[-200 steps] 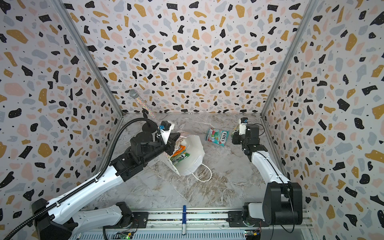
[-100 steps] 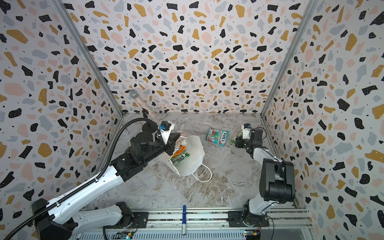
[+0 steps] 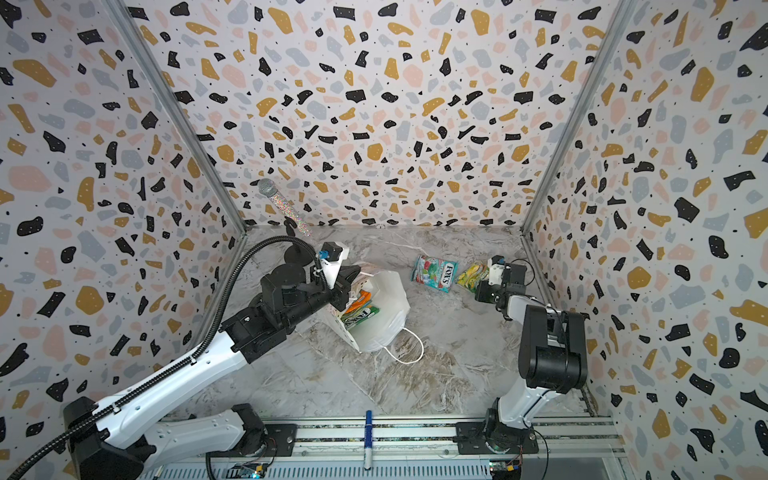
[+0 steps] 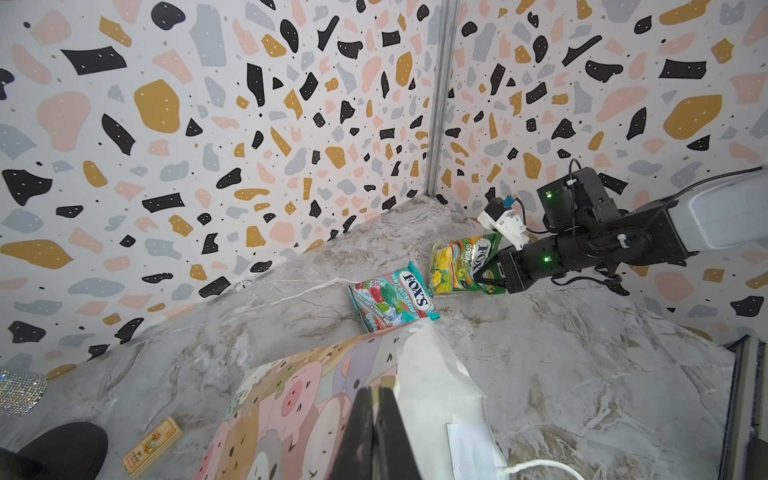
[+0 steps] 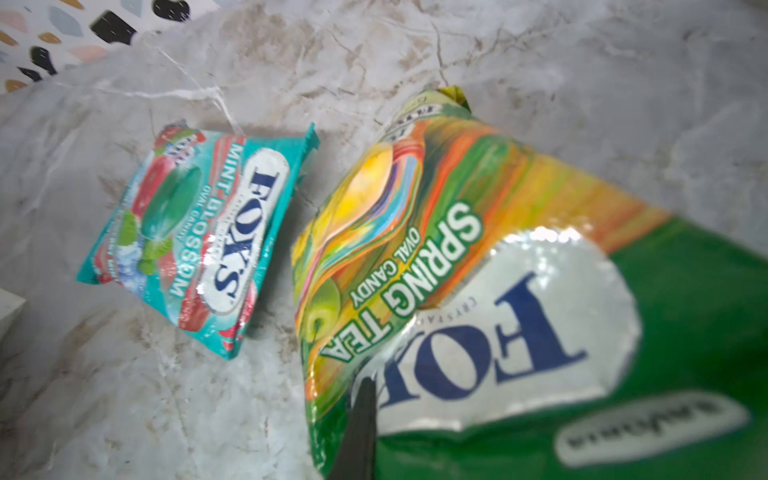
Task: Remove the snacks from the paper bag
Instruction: 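Lower the green packet beside the teal packet and open the right gripper, then move the right gripper back toward the bag opening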
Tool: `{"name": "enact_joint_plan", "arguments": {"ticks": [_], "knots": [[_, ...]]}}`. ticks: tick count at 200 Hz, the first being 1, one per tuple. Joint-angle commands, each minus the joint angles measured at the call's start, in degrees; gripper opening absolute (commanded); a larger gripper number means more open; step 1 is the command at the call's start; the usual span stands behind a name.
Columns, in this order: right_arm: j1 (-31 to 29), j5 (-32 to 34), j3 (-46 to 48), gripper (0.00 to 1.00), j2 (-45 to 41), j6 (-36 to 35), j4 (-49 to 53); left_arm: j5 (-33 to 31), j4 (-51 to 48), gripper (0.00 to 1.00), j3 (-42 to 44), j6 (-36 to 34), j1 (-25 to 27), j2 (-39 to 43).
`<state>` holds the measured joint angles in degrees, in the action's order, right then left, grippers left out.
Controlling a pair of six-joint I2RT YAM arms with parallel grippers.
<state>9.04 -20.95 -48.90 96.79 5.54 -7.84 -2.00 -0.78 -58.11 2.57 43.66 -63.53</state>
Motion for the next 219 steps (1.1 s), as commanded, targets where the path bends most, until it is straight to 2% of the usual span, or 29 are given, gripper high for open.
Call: {"name": "enact_joint_plan", "arguments": {"ticks": [1,25,60,68,83,109,112,116,138,172,219], "knots": [[0.21,2.02,-2.37,0.13,0.8,-0.64,2.65,-0.02,3.19,0.0,0.39,-0.1,-0.13,0.77],[0.19,1.04,-3.62,0.15,2.25,-0.54,3.07,-0.07,3.1,0.0,0.39,-0.19,-0.08,0.68],[0.2,1.94,-4.45,0.23,2.45,-0.32,3.77,0.01,3.15,0.0,0.29,-0.11,-0.07,0.59],[0.2,2.69,-4.33,0.29,1.98,-0.01,3.74,-0.02,3.15,0.0,0.29,-0.19,-0.07,0.68],[0.19,4.3,-3.81,0.46,0.85,0.69,3.76,-0.09,3.15,0.0,0.36,-0.2,-0.09,0.77],[0.23,7.04,-1.08,0.63,-3.57,2.71,2.11,0.02,3.15,0.0,0.28,-0.18,-0.1,0.84],[0.2,7.31,-0.64,0.71,-4.26,2.97,1.73,0.06,3.15,0.0,0.29,-0.19,-0.08,0.86],[0.2,7.55,-0.03,0.73,-5.23,3.4,1.25,-0.01,3.15,0.0,0.28,-0.19,-0.07,0.86],[0.19,5.46,2.76,0.74,-10.94,4.79,-0.02,0.02,3.15,0.0,0.28,-0.18,-0.07,0.95],[-0.43,-2.09,7.14,0.73,-21.58,7.78,-0.72,-0.09,3.13,0.0,0.29,-0.19,-0.12,0.99],[-4.75,-9.37,10.39,0.71,-35.14,12.14,0.91,-0.36,3.24,0.0,0.42,-0.21,-0.07,1.21]]}}
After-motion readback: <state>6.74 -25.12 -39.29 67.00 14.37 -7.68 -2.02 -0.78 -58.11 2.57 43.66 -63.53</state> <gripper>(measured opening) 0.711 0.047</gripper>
